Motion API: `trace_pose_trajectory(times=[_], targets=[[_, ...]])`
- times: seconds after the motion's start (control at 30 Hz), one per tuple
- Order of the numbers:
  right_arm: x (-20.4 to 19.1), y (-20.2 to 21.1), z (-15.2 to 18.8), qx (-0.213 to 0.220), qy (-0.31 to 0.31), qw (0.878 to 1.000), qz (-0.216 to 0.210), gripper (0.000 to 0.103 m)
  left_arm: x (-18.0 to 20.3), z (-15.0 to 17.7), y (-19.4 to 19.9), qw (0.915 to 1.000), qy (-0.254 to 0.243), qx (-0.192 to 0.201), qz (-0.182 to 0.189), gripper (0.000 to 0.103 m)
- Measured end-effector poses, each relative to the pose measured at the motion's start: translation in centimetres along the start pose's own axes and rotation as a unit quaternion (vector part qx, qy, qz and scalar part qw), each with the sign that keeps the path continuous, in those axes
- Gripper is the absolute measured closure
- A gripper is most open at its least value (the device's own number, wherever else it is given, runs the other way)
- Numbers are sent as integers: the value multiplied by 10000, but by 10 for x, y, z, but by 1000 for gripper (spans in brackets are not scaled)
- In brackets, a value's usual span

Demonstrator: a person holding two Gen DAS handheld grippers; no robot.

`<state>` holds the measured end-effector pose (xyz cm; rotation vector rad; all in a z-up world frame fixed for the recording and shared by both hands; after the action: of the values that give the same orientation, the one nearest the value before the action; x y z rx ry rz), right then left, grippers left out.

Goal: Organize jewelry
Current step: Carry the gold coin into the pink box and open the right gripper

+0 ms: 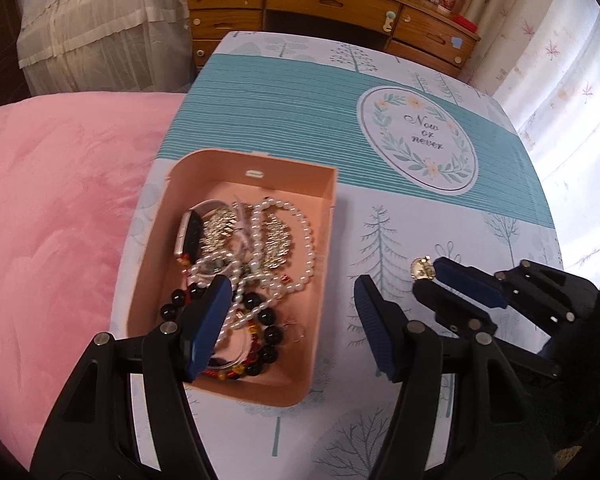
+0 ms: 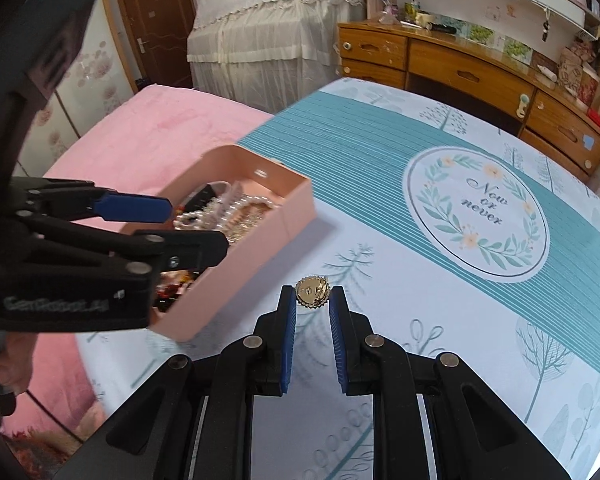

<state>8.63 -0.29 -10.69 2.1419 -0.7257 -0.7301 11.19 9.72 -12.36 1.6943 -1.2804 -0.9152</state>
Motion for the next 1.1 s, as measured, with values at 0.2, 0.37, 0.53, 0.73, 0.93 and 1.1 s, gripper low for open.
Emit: trace_pose_trajectory(times=[0.2, 0.37, 0.53, 0.73, 0.93, 1.1], targets=[[-31, 11, -9, 112, 172, 9996, -175, 86, -29, 9, 0, 9994, 284, 47, -196, 33], [-54, 11, -21, 136, 329, 9989, -293, 86, -56, 18, 0, 9972, 674, 117, -287, 23], [-74, 3, -40, 175, 469, 9979, -419, 86, -77, 26, 0, 9944, 983, 153, -344, 22], [-93, -9, -64, 228, 713, 9966, -352, 86, -97, 30, 5, 9901, 1218, 308, -618, 22], [-98, -23, -68, 90, 702, 9965, -441, 84, -103, 29, 15, 9874, 1307, 491, -741, 22], [-92, -22, -58, 35, 621, 9969, -490, 80, -99, 30, 17, 9884, 1284, 414, -698, 22]])
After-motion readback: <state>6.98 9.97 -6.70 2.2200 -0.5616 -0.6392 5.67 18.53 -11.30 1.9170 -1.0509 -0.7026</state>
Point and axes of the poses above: each gripper's, at about its wrist camera, not at the fingertips, and y roughly against the way its jaws point, x to its right, z to its underside, the point moved 8 cm from there along -y, roughly the way its jaws point, and after that the axes turned 12 degrees about -z, right-handed, at the moved point
